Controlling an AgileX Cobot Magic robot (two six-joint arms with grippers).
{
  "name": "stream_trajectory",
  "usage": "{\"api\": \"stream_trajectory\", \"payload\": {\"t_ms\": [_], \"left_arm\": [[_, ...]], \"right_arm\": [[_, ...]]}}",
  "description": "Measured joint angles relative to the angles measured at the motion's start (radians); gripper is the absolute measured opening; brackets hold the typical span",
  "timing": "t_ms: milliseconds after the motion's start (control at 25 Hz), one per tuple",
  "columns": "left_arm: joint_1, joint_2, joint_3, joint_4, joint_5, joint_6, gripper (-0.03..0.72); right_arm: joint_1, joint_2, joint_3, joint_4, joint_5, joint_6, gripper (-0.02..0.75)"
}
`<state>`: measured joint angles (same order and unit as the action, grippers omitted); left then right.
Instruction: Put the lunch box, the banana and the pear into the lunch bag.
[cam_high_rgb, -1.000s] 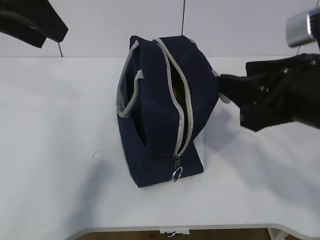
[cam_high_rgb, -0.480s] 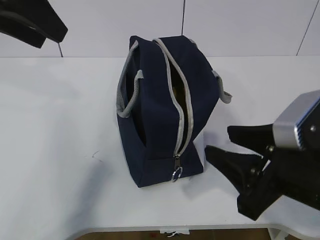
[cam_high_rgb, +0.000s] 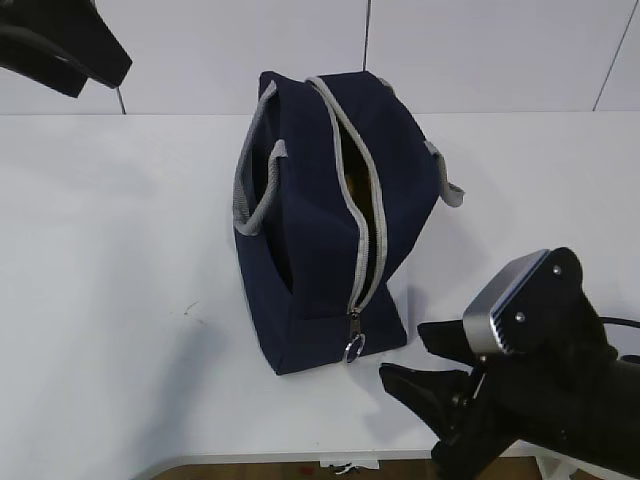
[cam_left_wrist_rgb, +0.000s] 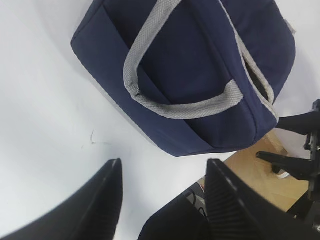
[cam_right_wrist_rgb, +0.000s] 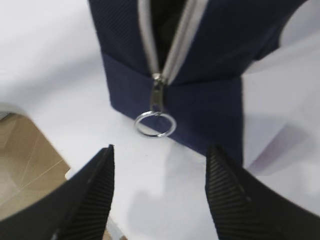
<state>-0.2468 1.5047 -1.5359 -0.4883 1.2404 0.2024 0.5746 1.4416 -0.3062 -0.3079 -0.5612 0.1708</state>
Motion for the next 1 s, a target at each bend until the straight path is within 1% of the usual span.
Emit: {"api": "stream_trajectory", "payload": {"t_ms": [120,200,520,680,840,1000], "left_arm": [[0.000,0.000,0.000,0.002,0.000,0.000,0.401],[0.000,0.000,0.000,0.005,0.000,0.000,0.401],[0.000,0.000,0.000,0.007,0.000,-0.004,0.400],[0.000,0.000,0.000,0.007,0.000,-0.008,0.400],[0.000,0.000,0.000,0.007,0.000,-0.014,0.400],[0.000,0.000,0.000,0.008,0.000,-0.017,0.397]], "right_arm": [[0.000,0.059,0.000,-0.038,-0.085,0.019,0.451],[0.000,0.100,0.000,-0.044,-0.148,0.026,0.451],[0.000,0.251,-0.004,-0.010,-0.283,0.032,0.451],[0.001,0.318,-0.023,-0.008,-0.328,0.032,0.451],[0.001,0.362,-0.061,-0.003,-0.338,0.032,0.451],[0.001,0.373,-0.081,0.029,-0.348,0.032,0.452]]}}
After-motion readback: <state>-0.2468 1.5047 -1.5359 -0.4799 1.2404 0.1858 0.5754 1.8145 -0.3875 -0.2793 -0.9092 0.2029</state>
